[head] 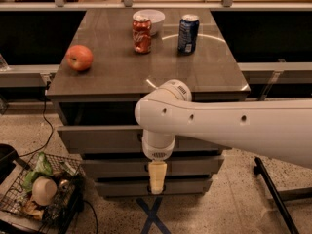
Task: Open top drawer
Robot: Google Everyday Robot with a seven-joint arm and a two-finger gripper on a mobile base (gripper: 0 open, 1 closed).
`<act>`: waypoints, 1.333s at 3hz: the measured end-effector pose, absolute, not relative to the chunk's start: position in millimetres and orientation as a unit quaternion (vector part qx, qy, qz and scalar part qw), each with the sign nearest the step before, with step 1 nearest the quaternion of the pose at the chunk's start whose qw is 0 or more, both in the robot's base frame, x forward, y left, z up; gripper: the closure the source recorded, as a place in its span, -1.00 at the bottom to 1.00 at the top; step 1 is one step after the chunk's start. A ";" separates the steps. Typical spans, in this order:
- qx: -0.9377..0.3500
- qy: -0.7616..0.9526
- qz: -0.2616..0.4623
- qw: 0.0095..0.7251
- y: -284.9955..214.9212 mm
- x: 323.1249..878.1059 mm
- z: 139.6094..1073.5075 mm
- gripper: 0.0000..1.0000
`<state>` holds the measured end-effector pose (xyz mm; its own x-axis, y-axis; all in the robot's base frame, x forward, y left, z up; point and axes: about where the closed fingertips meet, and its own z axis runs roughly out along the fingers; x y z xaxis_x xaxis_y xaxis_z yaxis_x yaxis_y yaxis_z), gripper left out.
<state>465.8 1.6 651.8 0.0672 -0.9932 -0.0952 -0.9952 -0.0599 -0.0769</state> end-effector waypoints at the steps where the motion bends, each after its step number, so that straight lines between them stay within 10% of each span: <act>1: -0.733 0.678 0.032 0.044 6.9 460.9 627.9 -0.98; 4: -0.733 0.678 0.030 0.044 6.2 460.3 631.6 0.52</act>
Offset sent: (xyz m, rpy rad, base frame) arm -0.0042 0.0050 -0.0206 0.0069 0.0485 0.0152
